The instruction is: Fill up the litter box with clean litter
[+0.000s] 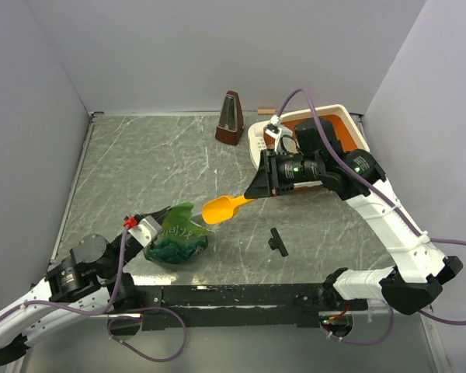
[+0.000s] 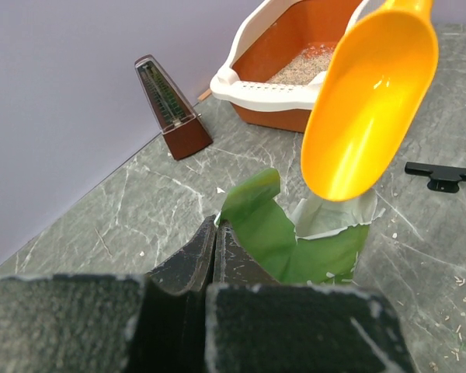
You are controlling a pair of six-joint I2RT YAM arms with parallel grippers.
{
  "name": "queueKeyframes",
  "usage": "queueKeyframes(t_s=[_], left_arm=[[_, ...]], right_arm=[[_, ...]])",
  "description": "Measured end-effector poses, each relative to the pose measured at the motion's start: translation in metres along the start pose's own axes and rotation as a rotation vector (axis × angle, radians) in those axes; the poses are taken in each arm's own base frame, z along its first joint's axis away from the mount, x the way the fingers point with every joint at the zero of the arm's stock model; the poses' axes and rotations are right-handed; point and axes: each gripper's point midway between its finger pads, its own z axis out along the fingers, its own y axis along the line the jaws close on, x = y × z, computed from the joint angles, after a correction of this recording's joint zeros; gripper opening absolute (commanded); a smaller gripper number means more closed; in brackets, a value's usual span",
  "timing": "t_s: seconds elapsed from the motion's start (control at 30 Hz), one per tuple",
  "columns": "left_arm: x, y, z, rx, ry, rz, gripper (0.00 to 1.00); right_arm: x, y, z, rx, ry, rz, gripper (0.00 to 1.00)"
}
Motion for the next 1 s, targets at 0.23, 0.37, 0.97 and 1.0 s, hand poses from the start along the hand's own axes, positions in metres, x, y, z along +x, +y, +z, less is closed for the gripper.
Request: queueKeyframes(t_s=[0.23,0.37,0.97,1.0], left_arm=[[-0.002,0.002,-0.005,-0.005,-0.015,-0.010,0.01],[-0.005,0.004,-0.008,-0.009,-0.029,-0.017,0.01],[-0.011,0.007,-0.014,-0.009,-0.064,-0.031,0.01],[-0.011,0.006,-0.014,-0.008,-0.066,-0.031,0.01]], right_arm=[[0.003,-0.011,0.022,0.046,0.047,0.011,0.00],[0.006,-0.018,0.035,0.075,0.078,0.012,0.00],[0.006,-0.005,0.110,0.178,0.278,-0.061,0.00],[0.005,-0.006,0.113,0.195,0.290,-0.062,0.00]])
